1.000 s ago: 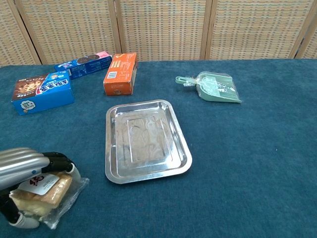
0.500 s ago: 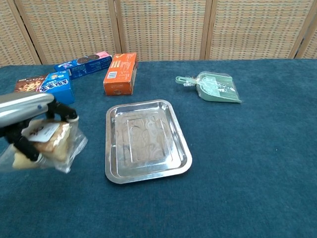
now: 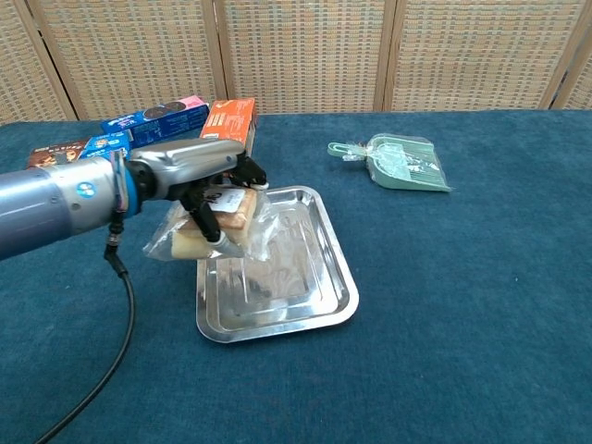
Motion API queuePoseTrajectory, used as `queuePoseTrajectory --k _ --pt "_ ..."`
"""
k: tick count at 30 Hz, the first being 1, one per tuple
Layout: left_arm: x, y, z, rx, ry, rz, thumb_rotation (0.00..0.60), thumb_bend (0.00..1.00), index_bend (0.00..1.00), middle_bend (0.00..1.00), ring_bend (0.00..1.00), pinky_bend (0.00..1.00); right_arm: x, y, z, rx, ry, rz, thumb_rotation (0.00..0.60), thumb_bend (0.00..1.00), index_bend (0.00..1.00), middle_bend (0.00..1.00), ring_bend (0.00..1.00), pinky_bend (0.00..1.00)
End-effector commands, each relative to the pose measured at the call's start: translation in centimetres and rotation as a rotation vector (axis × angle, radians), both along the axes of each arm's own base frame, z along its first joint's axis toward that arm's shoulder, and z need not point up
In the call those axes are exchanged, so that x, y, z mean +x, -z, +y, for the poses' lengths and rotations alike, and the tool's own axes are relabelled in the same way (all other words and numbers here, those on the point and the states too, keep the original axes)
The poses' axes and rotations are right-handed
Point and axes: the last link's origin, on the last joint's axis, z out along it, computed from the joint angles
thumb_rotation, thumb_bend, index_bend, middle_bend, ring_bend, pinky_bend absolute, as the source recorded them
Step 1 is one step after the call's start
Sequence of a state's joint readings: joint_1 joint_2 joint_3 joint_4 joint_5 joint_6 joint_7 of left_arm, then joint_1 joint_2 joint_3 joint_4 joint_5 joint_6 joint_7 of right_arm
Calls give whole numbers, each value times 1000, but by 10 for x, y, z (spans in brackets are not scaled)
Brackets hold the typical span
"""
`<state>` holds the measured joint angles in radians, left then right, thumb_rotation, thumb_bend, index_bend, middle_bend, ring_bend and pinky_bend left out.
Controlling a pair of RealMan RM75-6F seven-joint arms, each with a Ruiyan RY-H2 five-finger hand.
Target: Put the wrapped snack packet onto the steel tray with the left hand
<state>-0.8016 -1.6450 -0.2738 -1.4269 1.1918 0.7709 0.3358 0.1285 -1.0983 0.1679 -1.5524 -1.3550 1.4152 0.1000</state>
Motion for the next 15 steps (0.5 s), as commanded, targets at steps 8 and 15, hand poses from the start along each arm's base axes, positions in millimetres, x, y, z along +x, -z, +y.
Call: queuePoseTrajectory --k 8,15 --pt "19 20 10 -46 -69 -5 600 0 0 0 0 5 -3 -3 -3 -4 9 -11 600 0 0 0 0 0" --pt "15 -43 1 88 -23 -116 600 0 0 0 0 0 -1 -4 0 -6 -2 -11 600 0 0 0 0 0"
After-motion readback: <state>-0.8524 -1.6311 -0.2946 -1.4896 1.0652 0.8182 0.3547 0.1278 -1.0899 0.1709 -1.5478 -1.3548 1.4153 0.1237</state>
